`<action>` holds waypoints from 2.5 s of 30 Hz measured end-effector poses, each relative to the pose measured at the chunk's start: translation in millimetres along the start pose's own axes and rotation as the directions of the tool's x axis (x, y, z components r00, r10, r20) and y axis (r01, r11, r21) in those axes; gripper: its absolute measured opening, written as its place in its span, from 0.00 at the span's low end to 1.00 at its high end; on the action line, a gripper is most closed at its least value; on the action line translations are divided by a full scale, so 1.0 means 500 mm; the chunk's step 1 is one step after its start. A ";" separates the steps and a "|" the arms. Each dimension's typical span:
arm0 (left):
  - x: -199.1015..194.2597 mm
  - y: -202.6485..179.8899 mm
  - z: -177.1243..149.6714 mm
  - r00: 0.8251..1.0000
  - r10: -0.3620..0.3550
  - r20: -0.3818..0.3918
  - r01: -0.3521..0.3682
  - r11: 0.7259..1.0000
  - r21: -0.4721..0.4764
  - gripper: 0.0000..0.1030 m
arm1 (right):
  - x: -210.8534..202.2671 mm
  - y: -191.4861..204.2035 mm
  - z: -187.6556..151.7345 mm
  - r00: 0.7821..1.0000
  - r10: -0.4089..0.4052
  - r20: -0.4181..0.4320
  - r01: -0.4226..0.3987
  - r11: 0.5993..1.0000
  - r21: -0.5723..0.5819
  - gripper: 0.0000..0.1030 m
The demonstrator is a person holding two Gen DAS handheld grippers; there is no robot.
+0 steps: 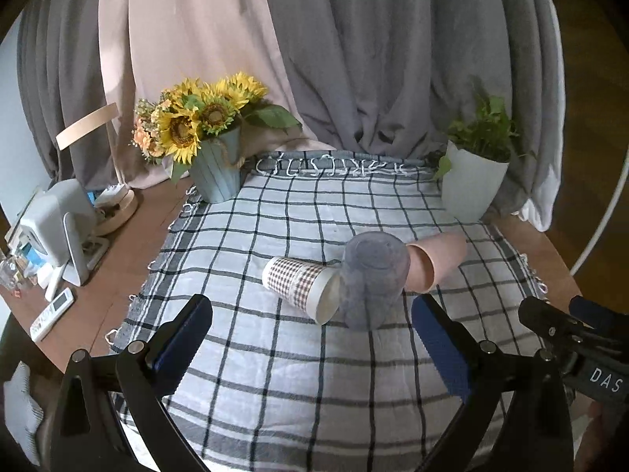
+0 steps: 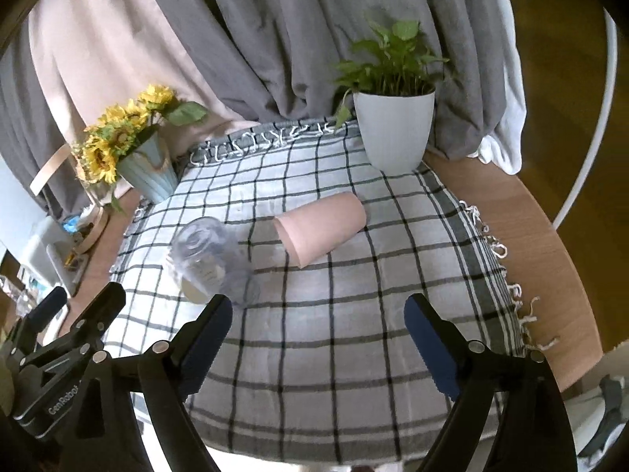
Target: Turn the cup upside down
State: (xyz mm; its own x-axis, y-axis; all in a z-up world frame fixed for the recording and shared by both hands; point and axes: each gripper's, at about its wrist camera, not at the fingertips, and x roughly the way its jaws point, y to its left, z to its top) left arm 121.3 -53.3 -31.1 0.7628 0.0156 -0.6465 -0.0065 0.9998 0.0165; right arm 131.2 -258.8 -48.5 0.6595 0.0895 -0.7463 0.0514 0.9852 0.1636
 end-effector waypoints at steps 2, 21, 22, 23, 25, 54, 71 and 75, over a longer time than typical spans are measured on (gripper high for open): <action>-0.022 0.011 -0.003 1.000 -0.001 0.016 0.000 1.000 0.016 1.00 | -0.022 0.014 -0.016 1.000 -0.006 0.014 0.006 1.000 0.014 0.87; -0.177 0.093 -0.065 0.992 -0.053 0.116 0.044 0.996 0.076 1.00 | -0.218 0.125 -0.142 0.970 -0.103 0.220 0.101 0.995 0.022 0.87; -0.183 0.096 -0.069 0.991 -0.055 0.122 0.045 0.996 0.078 1.00 | -0.226 0.129 -0.146 0.967 -0.109 0.231 0.107 0.994 0.023 0.87; -0.189 0.098 -0.071 0.990 -0.058 0.127 0.048 0.996 0.080 1.00 | -0.235 0.135 -0.152 0.963 -0.113 0.244 0.112 0.994 0.020 0.87; -0.198 0.101 -0.074 0.989 -0.068 0.134 0.057 0.995 0.085 1.00 | -0.248 0.144 -0.161 0.960 -0.114 0.257 0.115 0.993 0.014 0.87; -0.277 0.100 -0.087 0.978 -0.040 0.203 0.029 0.998 0.056 1.00 | -0.327 0.136 -0.183 0.947 -0.073 0.313 0.076 0.997 0.000 0.87; -0.280 0.110 -0.084 0.974 -0.052 0.219 0.035 0.996 0.081 1.00 | -0.325 0.144 -0.188 0.945 -0.081 0.317 0.083 0.997 0.006 0.87; -0.276 0.110 -0.081 0.975 -0.056 0.215 0.039 0.996 0.081 1.00 | -0.321 0.149 -0.187 0.946 -0.087 0.311 0.089 0.996 0.007 0.87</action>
State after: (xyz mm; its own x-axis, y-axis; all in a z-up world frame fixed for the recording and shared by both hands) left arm -10.8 -0.1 28.1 0.8832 -0.0422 -0.4670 0.0757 0.9957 0.0533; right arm -41.0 -186.0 23.0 0.8530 -0.0461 -0.5199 0.1152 0.9882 0.1013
